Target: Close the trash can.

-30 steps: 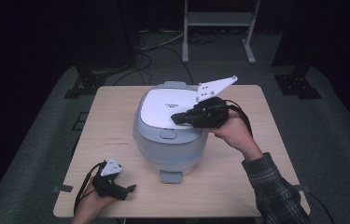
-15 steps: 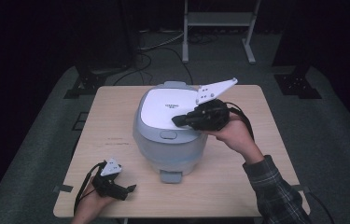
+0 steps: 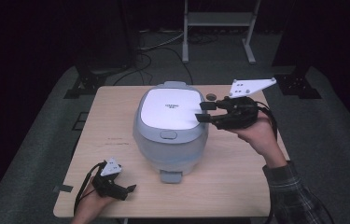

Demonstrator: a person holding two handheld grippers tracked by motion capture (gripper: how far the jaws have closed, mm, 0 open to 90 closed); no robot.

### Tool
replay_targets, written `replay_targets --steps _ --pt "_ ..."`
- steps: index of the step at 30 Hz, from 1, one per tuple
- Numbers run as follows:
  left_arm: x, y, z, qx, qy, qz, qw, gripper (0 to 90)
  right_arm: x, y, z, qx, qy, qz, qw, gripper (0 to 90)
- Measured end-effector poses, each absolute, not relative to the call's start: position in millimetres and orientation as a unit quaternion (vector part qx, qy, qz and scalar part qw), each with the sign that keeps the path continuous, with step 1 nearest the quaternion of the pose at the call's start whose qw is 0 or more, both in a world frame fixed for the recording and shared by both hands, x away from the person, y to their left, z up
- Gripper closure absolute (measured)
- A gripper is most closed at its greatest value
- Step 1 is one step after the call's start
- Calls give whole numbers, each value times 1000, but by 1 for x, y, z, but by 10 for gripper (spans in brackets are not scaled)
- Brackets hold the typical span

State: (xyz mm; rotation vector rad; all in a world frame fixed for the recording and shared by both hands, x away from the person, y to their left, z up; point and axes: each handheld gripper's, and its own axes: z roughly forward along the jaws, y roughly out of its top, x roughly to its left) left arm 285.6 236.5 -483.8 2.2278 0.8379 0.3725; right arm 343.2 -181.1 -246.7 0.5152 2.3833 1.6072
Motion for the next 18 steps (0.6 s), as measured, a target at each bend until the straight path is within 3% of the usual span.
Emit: replay_targets --steps 18 --pt "286 236 -484 863 325 145 359 0 323 -239 -296 245 796 532 152 171"
